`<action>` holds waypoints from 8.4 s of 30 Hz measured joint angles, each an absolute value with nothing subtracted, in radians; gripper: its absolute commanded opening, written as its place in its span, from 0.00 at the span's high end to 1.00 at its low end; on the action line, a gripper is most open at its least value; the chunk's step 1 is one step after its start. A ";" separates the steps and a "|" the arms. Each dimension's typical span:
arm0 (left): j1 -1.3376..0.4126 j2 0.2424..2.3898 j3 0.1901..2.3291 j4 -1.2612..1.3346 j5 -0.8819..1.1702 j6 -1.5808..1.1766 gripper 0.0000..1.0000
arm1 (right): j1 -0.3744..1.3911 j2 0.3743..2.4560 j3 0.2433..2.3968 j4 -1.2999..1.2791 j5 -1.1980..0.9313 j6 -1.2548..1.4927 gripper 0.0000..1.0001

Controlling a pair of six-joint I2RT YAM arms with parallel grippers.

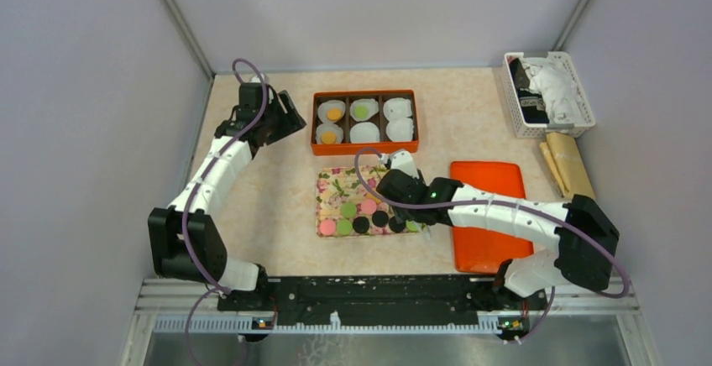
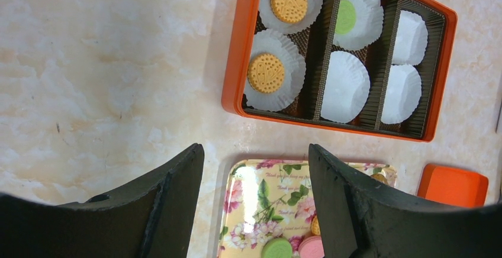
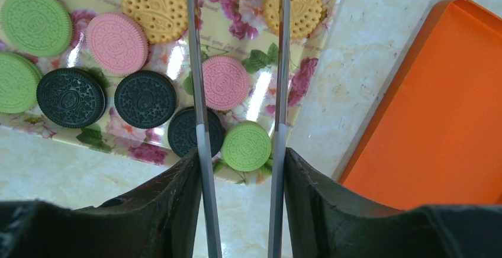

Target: Pack the cookies

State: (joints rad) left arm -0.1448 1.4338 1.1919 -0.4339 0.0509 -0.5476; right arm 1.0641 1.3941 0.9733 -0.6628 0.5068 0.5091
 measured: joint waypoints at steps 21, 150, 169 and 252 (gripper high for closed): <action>-0.145 1.433 1.192 -0.434 0.044 -0.548 0.28 | 1.064 1.404 1.082 -0.677 0.505 0.476 0.88; -0.166 1.433 1.210 -0.434 0.048 -0.548 0.28 | 1.073 1.287 0.903 -0.796 0.522 0.621 0.54; -0.166 1.433 1.210 -0.433 0.049 -0.548 0.28 | 1.062 1.354 0.950 -0.773 0.518 0.635 0.55; -0.166 1.469 1.210 -0.426 0.040 -0.539 0.28 | 0.651 2.045 1.751 -0.616 0.541 0.202 0.53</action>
State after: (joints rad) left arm -0.1658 1.4689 1.2098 -0.4259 0.0402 -0.5388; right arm 0.6514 2.0445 1.7508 -0.6163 0.5407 0.2020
